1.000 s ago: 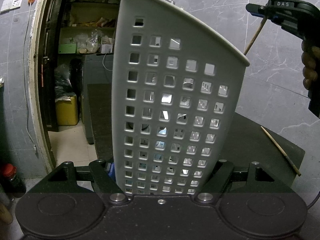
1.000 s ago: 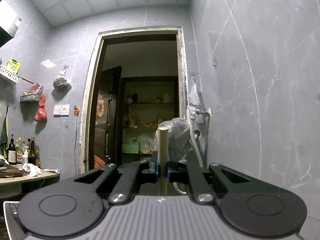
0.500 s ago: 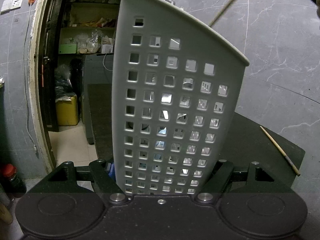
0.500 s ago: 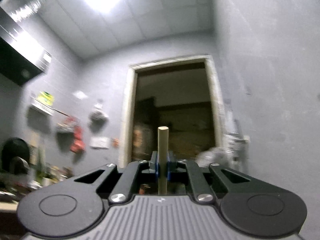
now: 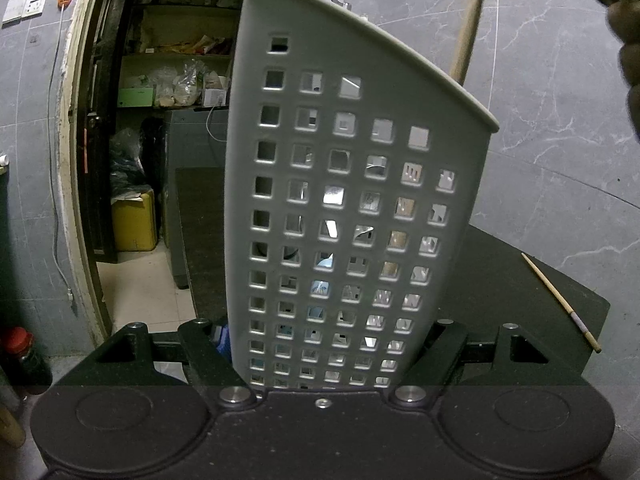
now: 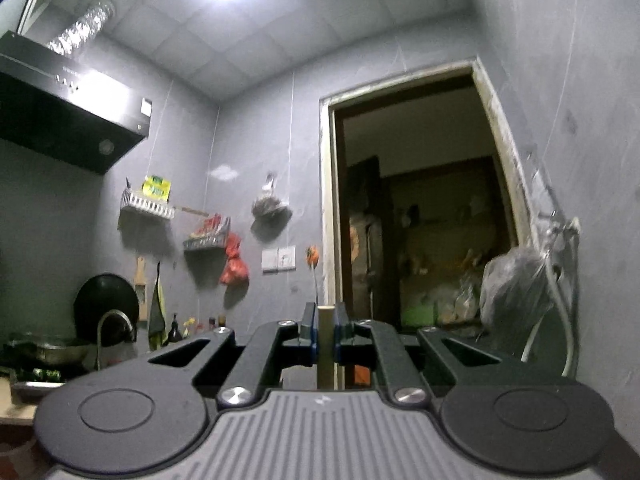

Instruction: Organize utensils

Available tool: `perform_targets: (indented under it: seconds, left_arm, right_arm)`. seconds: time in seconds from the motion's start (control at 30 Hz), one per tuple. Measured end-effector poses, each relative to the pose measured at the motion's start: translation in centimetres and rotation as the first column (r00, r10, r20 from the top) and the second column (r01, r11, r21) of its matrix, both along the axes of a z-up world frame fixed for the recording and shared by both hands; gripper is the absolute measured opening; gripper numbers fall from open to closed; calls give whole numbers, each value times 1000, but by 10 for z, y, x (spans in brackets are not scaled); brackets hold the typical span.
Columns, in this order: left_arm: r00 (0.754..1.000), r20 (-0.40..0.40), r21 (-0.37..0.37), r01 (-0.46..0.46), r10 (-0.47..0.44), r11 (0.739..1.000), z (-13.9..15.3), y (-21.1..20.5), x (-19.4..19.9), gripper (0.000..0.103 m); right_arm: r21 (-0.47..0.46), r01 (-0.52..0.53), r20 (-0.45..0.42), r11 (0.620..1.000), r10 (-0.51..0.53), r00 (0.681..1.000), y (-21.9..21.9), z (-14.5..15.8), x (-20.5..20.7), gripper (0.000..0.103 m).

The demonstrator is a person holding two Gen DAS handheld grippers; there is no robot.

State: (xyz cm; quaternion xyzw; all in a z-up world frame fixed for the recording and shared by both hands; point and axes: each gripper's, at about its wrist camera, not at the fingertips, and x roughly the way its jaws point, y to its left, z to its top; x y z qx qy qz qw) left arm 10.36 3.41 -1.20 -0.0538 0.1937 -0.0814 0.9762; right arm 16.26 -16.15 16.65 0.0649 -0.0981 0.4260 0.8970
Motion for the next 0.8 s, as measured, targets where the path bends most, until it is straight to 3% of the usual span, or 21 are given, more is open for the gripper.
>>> perform_targets:
  seconds: [0.1, 0.13, 0.23, 0.3, 0.37, 0.6, 0.77, 0.8]
  left_arm:
    - [1000, 0, 1, 0, 0, 1000, 0, 0, 0, 77]
    - [1000, 0, 0, 0, 0, 1000, 0, 0, 0, 77]
    - [1000, 0, 1, 0, 0, 1000, 0, 0, 0, 77]
    - [1000, 0, 0, -1, 1, 1000, 0, 0, 0, 77]
    - [1000, 0, 1, 0, 0, 1000, 0, 0, 0, 77]
    - [1000, 0, 1, 0, 0, 1000, 0, 0, 0, 77]
    - [1000, 0, 1, 0, 0, 1000, 0, 0, 0, 77]
    - [1000, 0, 1, 0, 0, 1000, 0, 0, 0, 77]
  right_arm:
    - [-43, 1, -47, 999, -3, 999, 12, -8, 10, 9]
    - [-58, 3, -66, 998, -7, 998, 14, -11, 13, 14]
    - [-90, 9, -121, 996, -20, 992, 17, -20, 22, 43]
    - [-102, 12, -140, 995, -26, 990, 16, -24, 25, 51]
    - [-106, 11, -145, 994, -27, 989, 15, -29, 25, 60]
    - [-92, 30, -134, 995, -42, 990, 8, -31, 23, 74]
    - [-55, 91, -112, 994, -97, 989, -12, -28, 20, 102]
    - [-46, 112, -109, 993, -117, 987, -17, -27, 20, 103]
